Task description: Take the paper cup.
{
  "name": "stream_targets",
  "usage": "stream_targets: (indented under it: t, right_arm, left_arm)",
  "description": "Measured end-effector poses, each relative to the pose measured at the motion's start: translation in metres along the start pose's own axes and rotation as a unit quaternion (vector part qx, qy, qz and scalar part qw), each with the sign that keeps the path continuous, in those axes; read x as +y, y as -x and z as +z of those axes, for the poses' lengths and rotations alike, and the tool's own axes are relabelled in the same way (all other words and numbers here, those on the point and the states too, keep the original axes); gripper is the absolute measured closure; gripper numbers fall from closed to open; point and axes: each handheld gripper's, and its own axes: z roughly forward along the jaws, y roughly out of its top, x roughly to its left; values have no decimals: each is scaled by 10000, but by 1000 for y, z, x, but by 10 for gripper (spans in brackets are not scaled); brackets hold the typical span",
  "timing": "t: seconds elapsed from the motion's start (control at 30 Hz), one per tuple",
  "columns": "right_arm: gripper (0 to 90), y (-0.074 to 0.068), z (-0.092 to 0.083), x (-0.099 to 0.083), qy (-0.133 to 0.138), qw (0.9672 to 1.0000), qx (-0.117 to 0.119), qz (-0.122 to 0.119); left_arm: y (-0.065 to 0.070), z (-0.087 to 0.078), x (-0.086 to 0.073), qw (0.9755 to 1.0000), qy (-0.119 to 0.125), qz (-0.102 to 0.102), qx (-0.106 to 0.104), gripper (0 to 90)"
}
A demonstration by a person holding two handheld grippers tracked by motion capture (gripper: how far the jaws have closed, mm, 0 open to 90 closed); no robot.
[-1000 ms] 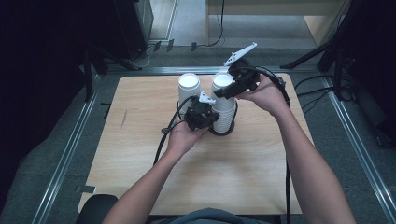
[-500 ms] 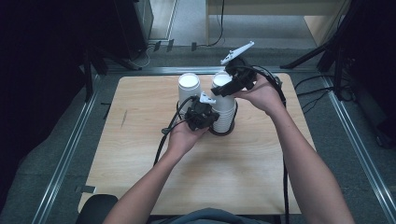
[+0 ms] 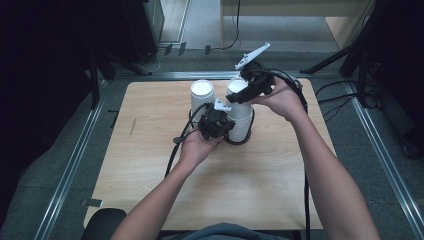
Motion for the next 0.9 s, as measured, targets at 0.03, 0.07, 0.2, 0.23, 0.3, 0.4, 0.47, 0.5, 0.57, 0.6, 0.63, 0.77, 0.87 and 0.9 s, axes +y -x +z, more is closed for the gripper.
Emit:
stream_targets:
  t: [0.03,0.07,0.2,0.23,0.3,0.4,0.47,0.5,0.57,0.6,0.63,0.77,0.87,0.9]
  right_arm:
    - [251,0,0,0,-5,10000,7,-10]
    - [251,0,0,0,-11,10000,10,-15]
    - [252,0,-1,0,-35,10000,37,-71]
    - [252,0,-1,0,-40,9999,44,-82]
    - [252,0,-1,0,-40,9999,57,-104]
    - [252,1,-1,0,-42,9999,76,-132]
    - [252,1,-1,0,-46,9999,76,-116]
    - [252,1,-1,0,-46,9999,76,-116]
    - [252,1,-1,1,-85,9999,50,-57]
    - [253,1,-1,1,-87,9999,43,-30]
    - [253,1,-1,1,-87,9999,43,-30]
    - [253,1,0,1,-67,10000,-10,71]
    - [254,0,0,2,-79,9999,-48,110]
    - [254,-1,-1,2,-89,9998,-93,151]
  left_arm:
    - [0,0,0,10000,2,-5,-1,890]
    - [0,0,0,10000,2,-5,-1,891]
    - [0,0,0,10000,-4,-2,-11,893]
    - [0,0,0,10000,-5,0,-11,894]
    - [0,0,0,10000,-4,1,-11,895]
    - [0,0,0,10000,-8,6,-6,895]
    - [0,0,0,10000,-10,8,10,896]
    - [0,0,0,10000,-10,8,10,895]
    - [0,0,0,10000,-12,11,19,895]
    - [0,0,0,10000,-9,-8,16,895]
    - [0,0,0,10000,-9,-8,16,895]
    - [3,1,1,10000,-3,32,-9,894]
    - [4,2,2,10000,-10,66,20,895]
    - [4,2,2,10000,-11,64,18,894]
